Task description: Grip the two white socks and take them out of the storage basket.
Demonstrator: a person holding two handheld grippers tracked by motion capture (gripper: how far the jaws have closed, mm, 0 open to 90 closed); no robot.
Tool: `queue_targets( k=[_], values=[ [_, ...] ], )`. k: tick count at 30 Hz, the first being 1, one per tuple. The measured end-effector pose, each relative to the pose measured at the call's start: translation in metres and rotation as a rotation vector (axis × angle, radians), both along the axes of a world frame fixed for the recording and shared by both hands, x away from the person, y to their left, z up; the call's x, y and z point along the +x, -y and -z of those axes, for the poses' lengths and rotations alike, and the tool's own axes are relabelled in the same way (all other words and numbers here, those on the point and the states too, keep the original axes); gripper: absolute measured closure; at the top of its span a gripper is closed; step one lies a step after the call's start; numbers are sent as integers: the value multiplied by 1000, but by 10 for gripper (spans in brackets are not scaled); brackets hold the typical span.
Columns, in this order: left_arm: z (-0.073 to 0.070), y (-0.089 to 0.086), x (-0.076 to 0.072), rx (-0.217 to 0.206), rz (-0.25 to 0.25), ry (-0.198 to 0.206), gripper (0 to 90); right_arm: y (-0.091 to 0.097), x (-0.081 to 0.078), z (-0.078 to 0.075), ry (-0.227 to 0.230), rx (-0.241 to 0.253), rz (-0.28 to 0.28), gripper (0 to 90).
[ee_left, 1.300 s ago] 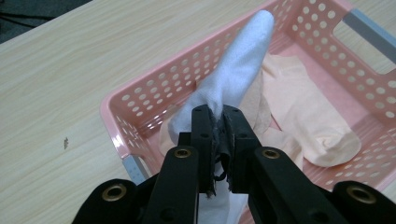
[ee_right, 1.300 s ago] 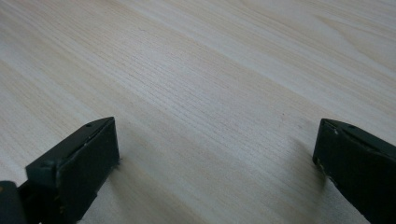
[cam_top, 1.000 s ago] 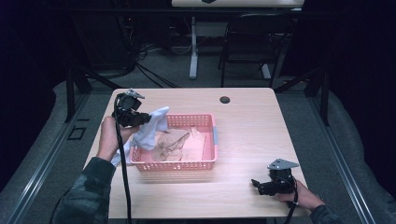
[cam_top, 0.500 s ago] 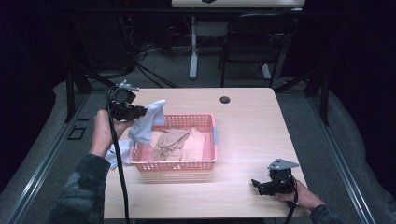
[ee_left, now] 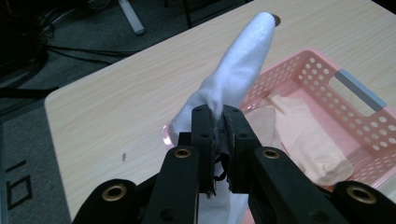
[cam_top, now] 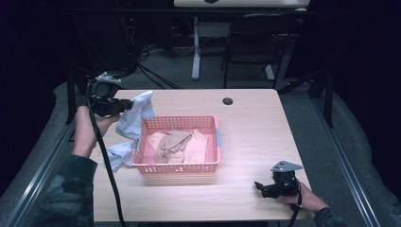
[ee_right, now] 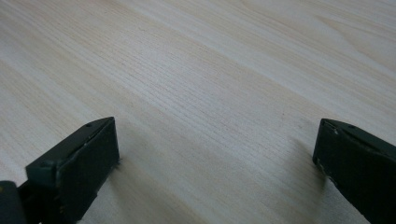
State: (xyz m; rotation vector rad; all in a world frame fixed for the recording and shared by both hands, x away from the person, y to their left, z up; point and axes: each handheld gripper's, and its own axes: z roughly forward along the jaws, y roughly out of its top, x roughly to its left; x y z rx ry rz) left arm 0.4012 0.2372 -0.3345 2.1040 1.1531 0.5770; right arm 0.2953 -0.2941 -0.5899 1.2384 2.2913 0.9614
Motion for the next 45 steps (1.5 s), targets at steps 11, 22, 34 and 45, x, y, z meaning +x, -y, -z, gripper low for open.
queue_targets(
  k=[11, 22, 34, 45],
  values=[
    [-1, -39, -11, 5, -79, 4, 842, 0, 0, 0, 1, -8, 3, 0],
    [25, -78, -12, 9, -171, -53, 842, 0, 0, 0, 1, -5, 2, 0],
    [81, -97, 1, 2, -240, -176, 842, 0, 0, 0, 2, -6, 2, 0],
    [139, -92, 15, -6, -262, -294, 839, 0, 0, 0, 2, -6, 2, 0]
  ],
)
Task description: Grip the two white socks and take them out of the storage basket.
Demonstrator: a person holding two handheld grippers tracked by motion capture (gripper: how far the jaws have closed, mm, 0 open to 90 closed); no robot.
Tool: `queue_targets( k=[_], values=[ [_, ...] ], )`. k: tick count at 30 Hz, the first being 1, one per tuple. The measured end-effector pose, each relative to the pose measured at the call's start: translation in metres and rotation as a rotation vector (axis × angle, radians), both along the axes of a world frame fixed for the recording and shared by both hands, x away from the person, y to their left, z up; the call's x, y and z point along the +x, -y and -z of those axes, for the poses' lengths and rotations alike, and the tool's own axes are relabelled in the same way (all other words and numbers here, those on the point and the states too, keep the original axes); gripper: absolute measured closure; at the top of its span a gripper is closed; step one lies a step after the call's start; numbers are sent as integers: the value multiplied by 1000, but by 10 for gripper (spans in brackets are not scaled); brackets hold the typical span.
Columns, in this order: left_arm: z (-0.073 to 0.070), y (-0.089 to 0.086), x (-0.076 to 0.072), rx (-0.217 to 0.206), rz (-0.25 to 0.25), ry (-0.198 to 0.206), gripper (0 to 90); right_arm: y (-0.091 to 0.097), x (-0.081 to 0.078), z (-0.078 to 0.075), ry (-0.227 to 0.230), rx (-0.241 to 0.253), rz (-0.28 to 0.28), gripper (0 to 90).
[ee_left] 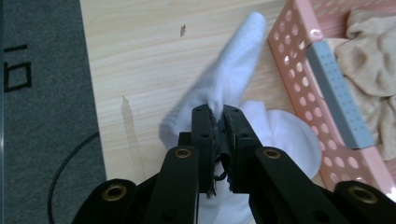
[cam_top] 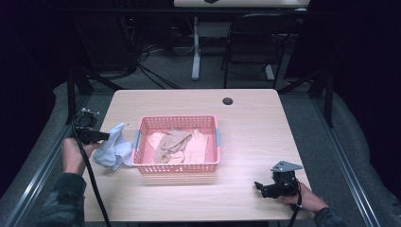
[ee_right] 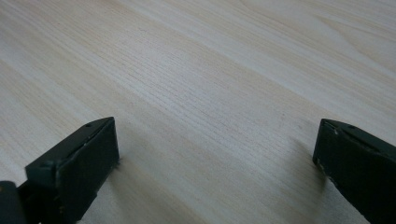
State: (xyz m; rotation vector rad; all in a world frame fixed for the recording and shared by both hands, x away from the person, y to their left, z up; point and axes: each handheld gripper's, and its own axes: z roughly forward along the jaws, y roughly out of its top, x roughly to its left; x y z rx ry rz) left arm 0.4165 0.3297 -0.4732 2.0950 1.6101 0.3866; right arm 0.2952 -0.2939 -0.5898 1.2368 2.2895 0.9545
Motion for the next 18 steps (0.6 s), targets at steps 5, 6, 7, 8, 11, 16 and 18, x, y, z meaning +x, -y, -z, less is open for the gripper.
queue_targets(
  k=[5, 6, 7, 8, 11, 16, 18],
  values=[
    [14, 2, 5, -2, -13, -25, 833, 0, 0, 0, 0, 0, 0, 0],
    [16, 3, 6, -1, -11, -32, 830, 0, 0, 0, 0, 0, 0, 0],
    [17, 3, 6, 1, -12, -38, 825, 0, 0, 0, 0, 0, 0, 0],
    [18, 4, 6, 5, -12, -40, 817, 0, 0, 0, 0, 0, 0, 0],
    [17, 7, 6, 17, -12, -39, 726, 0, 0, 0, 0, 0, 0, 0],
    [10, 5, -1, 29, -23, -10, 449, 0, 0, 0, 0, 0, 0, 0],
    [6, 3, -5, 23, -25, 5, 370, 0, 0, 0, 0, 0, 0, 0]
  ],
)
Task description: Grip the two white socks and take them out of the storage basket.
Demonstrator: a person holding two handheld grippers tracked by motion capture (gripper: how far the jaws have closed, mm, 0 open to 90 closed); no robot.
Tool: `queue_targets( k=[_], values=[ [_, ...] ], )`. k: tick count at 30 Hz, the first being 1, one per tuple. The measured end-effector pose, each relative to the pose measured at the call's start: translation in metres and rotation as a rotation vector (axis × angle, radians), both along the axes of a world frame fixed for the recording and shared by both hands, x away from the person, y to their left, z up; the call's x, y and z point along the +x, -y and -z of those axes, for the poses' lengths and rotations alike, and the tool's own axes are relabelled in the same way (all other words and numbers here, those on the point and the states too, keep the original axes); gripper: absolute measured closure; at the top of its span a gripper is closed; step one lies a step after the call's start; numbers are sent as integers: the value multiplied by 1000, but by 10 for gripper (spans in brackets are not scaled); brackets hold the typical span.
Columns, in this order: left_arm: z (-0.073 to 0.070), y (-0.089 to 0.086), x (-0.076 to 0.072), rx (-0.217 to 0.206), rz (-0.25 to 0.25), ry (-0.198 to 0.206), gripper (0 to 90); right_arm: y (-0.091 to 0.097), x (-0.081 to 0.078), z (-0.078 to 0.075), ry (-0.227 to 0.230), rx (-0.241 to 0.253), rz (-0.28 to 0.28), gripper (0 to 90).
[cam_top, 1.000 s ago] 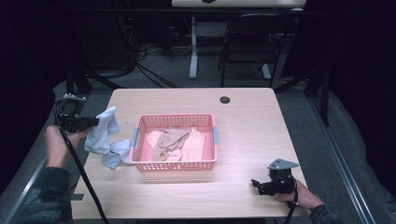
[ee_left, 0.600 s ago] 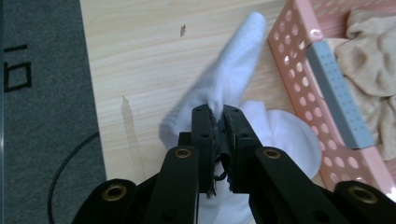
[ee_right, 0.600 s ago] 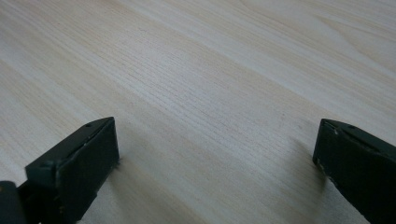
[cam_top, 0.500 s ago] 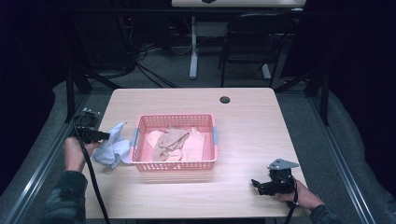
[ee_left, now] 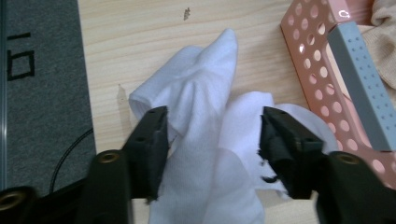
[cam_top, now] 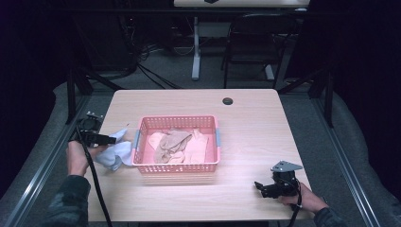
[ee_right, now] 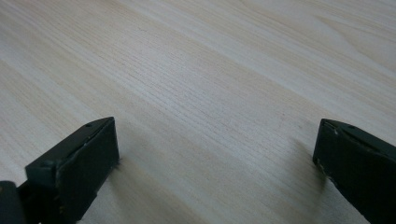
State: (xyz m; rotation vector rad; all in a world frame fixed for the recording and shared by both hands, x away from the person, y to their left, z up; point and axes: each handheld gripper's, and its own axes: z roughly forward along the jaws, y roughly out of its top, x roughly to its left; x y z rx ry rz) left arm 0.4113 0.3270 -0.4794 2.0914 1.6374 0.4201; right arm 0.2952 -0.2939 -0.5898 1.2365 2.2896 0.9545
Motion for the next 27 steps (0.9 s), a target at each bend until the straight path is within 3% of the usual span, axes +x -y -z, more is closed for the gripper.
queue_targets(
  k=[9, 15, 25, 27],
  values=[
    [-17, -2, -37, 2, 29, 81, 164, 0, 0, 0, 0, 0, 0, 0],
    [-16, -2, -64, 10, 43, 116, 137, 0, 0, 0, 0, 0, 0, 0],
    [18, -8, -95, 6, 16, 127, 63, 0, 0, 0, 0, 0, 0, 0],
    [26, -9, -98, 16, 0, 108, 42, 0, 0, 0, 0, 0, 0, 0]
  ],
)
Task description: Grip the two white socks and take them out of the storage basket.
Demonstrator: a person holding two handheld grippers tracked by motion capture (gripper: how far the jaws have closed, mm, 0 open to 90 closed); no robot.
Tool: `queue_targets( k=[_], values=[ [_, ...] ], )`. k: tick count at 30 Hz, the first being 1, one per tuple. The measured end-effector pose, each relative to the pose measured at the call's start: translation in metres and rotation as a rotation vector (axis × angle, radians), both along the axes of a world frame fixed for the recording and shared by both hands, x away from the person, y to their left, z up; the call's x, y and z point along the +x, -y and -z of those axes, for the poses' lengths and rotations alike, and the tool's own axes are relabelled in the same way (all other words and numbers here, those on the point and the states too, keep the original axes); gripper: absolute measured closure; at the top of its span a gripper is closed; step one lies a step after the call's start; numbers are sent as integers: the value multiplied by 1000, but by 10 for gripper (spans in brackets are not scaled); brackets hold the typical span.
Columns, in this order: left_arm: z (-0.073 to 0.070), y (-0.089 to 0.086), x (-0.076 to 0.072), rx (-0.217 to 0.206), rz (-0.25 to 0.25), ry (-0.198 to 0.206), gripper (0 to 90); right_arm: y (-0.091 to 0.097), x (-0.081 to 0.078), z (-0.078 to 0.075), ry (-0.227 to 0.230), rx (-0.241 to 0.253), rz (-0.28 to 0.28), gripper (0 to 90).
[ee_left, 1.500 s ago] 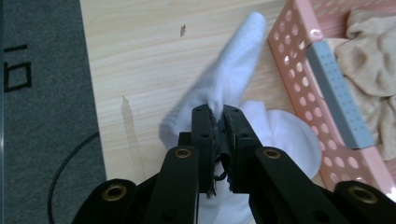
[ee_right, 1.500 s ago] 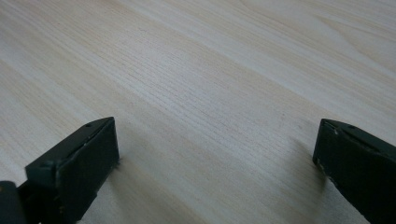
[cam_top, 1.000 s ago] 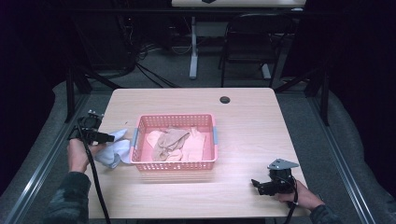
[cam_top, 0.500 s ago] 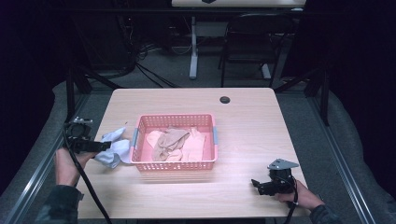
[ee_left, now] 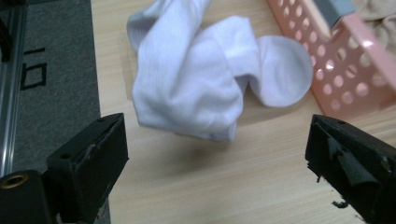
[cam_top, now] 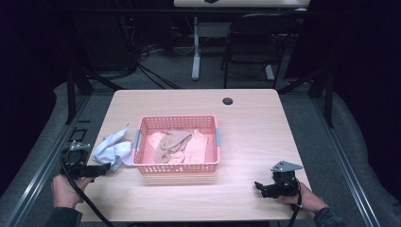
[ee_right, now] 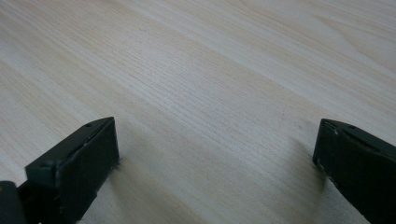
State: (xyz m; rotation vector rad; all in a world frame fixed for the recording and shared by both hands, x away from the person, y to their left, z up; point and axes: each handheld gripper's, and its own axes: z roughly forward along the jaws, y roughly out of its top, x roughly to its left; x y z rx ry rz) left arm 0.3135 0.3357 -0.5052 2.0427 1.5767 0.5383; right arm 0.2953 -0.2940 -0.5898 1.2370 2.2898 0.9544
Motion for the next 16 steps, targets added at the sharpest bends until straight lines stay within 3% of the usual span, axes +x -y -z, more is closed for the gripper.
queue_targets(
  k=[6, 9, 13, 16],
  values=[
    [21, -3, -10, 35, -30, -29, 18, 0, 0, 0, 0, 0, 0, 0],
    [28, -6, -10, 28, -33, -52, 9, 0, 0, 0, 0, 0, 0, 0],
    [31, -4, -9, 31, -23, -61, 4, 0, 0, 0, 0, 0, 0, 0],
    [28, -5, -9, 27, -25, -40, 2, 0, 0, 0, 0, 0, 0, 0]
  ],
)
